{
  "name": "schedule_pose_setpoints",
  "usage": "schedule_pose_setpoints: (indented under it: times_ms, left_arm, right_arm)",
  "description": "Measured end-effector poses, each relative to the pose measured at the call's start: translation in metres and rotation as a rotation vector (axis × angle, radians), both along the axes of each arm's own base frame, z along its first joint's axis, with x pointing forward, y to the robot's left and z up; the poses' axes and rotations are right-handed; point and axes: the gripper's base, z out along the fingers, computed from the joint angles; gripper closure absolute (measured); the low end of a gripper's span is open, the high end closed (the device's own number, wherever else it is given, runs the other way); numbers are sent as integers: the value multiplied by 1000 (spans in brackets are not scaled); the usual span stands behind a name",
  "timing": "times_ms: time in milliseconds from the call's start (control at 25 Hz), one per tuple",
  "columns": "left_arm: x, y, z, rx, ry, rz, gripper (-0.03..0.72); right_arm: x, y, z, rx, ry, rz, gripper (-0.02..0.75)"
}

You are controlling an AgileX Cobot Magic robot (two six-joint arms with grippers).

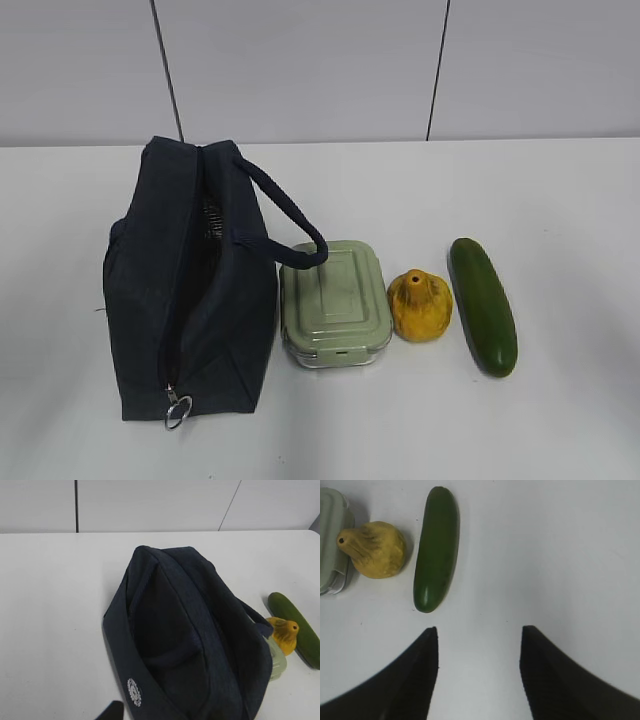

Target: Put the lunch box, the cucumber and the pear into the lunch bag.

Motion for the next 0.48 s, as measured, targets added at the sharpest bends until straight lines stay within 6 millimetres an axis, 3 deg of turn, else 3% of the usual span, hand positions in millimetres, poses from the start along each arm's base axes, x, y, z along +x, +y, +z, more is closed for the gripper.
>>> schedule_pose_setpoints:
  times_ms: [200,360,480]
  left_arm:
    - [33,-4,-4,17,41,-44,378]
    - [47,-6,-3,23,50,-62,377]
    - [52,-6,-4,31,54,-69,377]
  right_arm:
    - [50,16,-7,49,115,27,270]
    - [84,28,-20,87,209,59,239]
    - [105,33,-33,87,267,65,171]
